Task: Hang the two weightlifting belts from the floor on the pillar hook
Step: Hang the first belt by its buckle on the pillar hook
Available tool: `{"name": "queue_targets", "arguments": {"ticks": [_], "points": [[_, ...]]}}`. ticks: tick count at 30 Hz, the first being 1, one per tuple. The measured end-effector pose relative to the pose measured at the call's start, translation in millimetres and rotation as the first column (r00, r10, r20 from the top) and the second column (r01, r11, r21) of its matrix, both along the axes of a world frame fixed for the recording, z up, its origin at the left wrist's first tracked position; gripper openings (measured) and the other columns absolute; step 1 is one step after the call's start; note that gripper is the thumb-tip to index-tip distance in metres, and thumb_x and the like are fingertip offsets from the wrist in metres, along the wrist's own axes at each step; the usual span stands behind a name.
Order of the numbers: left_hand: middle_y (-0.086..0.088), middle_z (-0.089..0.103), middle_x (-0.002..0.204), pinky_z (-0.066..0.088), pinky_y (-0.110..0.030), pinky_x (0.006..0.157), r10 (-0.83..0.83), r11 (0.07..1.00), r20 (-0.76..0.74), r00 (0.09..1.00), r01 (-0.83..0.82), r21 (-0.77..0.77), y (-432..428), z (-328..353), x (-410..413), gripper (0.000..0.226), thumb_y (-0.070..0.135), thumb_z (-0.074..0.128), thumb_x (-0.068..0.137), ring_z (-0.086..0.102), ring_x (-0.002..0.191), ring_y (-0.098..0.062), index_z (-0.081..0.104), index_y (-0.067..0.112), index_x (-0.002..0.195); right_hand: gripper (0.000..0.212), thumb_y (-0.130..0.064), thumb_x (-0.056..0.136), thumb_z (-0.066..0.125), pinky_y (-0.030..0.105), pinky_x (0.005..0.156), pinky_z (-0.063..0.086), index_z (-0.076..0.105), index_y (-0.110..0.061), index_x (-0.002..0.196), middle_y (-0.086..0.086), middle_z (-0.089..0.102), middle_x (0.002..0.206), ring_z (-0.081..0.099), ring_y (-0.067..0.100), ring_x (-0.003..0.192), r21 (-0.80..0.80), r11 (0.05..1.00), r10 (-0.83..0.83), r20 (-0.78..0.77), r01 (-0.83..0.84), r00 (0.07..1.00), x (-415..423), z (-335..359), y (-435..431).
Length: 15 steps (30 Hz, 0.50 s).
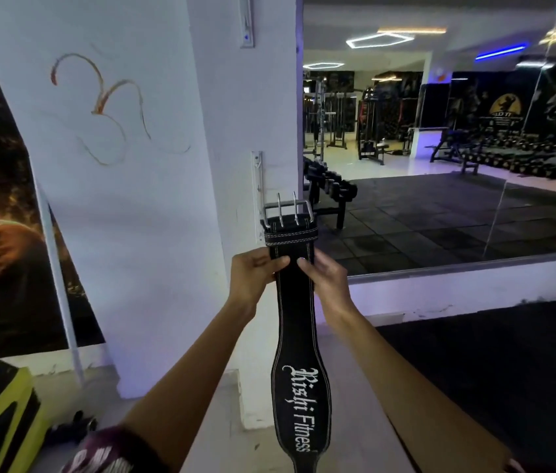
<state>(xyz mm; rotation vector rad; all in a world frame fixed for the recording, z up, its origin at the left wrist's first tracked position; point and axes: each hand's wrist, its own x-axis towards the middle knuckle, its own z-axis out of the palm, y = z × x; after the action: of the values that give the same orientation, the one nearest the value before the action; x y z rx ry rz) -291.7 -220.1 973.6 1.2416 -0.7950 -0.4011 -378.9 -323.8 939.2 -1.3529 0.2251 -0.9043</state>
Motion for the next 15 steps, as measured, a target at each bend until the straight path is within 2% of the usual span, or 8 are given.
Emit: {"name": "queue_targets", "arguments": {"ticks": [2,4,6,8,10,11,13,15], "points": [[0.003,0.076,0.073,0.059,-0.027,0.067,0.042,0.998,-0.028,0.999,-0.043,-0.035,-4.5,4.3,0.0,0.016,-0.004,0.067,0.078,0.071,0.072,-0.015,0.071,0.0,0.093,0.021,-0.008,0.082,0.065,0.039,0.09,0.053,0.067,-0.003,0.103,0.019,0.07,0.102,0.067,0.024,0.089,-0.118,0.993,-0.026,-0.163,0.007,0.986,-9.6,-24.0,-4.6],[0.001,0.075,0.072,0.057,-0.024,0.062,0.063,0.996,-0.059,0.996,-0.067,-0.057,-6.7,7.3,4.9,0.018,-0.003,0.067,0.079,0.07,0.07,-0.014,0.07,-0.004,0.097,0.025,-0.01,0.08,0.068,0.049,0.096,0.05,0.067,0.0,0.102,0.021,0.07,0.104,0.068,0.03,0.094,-0.174,0.983,-0.018,-0.404,-0.058,0.915,-20.1,-56.3,-8.9],[-0.004,0.073,0.076,0.056,-0.024,0.062,0.051,0.998,-0.055,0.997,-0.053,-0.042,-6.1,8.7,8.0,0.021,-0.001,0.066,0.079,0.07,0.071,-0.015,0.069,-0.006,0.099,0.037,-0.02,0.081,0.067,0.046,0.094,0.051,0.063,-0.001,0.114,0.018,0.067,0.115,0.066,0.029,0.103,-0.135,0.98,0.052,-0.525,-0.144,0.85,-27.0,-60.8,-10.9],[-0.006,0.074,0.078,0.056,-0.026,0.064,0.023,1.0,-0.021,1.0,-0.023,-0.019,-6.1,6.1,8.4,0.018,-0.001,0.065,0.081,0.07,0.073,-0.017,0.07,-0.003,0.098,0.049,-0.04,0.088,0.053,0.038,0.091,0.05,0.052,-0.013,0.129,0.01,0.061,0.126,0.06,0.026,0.111,-0.001,0.996,0.084,-0.413,-0.093,0.907,-21.2,-27.9,-11.2],[-0.001,0.075,0.075,0.058,-0.028,0.067,0.029,0.999,0.007,1.0,-0.029,-0.016,-8.3,4.1,4.8,0.013,-0.001,0.063,0.082,0.07,0.071,-0.015,0.072,0.005,0.09,0.055,-0.053,0.089,0.039,0.041,0.092,0.048,0.049,-0.021,0.132,0.003,0.059,0.128,0.058,0.023,0.112,0.119,0.992,0.064,-0.209,-0.039,0.976,-5.1,19.1,-15.2],[0.0,0.074,0.076,0.058,-0.029,0.069,0.052,0.999,0.02,0.998,-0.052,-0.018,-10.1,3.5,3.6,0.014,-0.001,0.063,0.083,0.07,0.07,-0.015,0.072,0.009,0.088,0.058,-0.058,0.087,0.039,0.044,0.094,0.047,0.05,-0.021,0.131,0.002,0.059,0.128,0.057,0.022,0.114,0.122,0.992,0.043,-0.167,-0.023,0.985,2.9,41.6,-16.2],[-0.002,0.072,0.079,0.057,-0.03,0.072,0.093,0.995,0.036,0.995,-0.092,-0.028,-12.9,3.8,1.7,0.014,0.001,0.061,0.085,0.069,0.073,-0.016,0.071,0.011,0.089,0.054,-0.055,0.085,0.048,0.049,0.1,0.045,0.057,-0.017,0.122,0.006,0.061,0.127,0.057,0.026,0.117,0.082,0.997,0.005,-0.172,0.009,0.985,16.0,66.6,-13.4],[-0.003,0.069,0.077,0.054,-0.03,0.067,0.105,0.994,0.009,0.994,-0.105,-0.033,-12.5,6.9,0.0,0.015,0.004,0.057,0.087,0.065,0.069,-0.017,0.07,0.01,0.087,0.032,-0.04,0.087,0.056,0.043,0.09,0.049,0.066,-0.012,0.097,0.013,0.068,0.108,0.063,0.03,0.103,0.099,0.994,-0.042,-0.132,0.055,0.99,21.2,70.8,-8.4]]}}
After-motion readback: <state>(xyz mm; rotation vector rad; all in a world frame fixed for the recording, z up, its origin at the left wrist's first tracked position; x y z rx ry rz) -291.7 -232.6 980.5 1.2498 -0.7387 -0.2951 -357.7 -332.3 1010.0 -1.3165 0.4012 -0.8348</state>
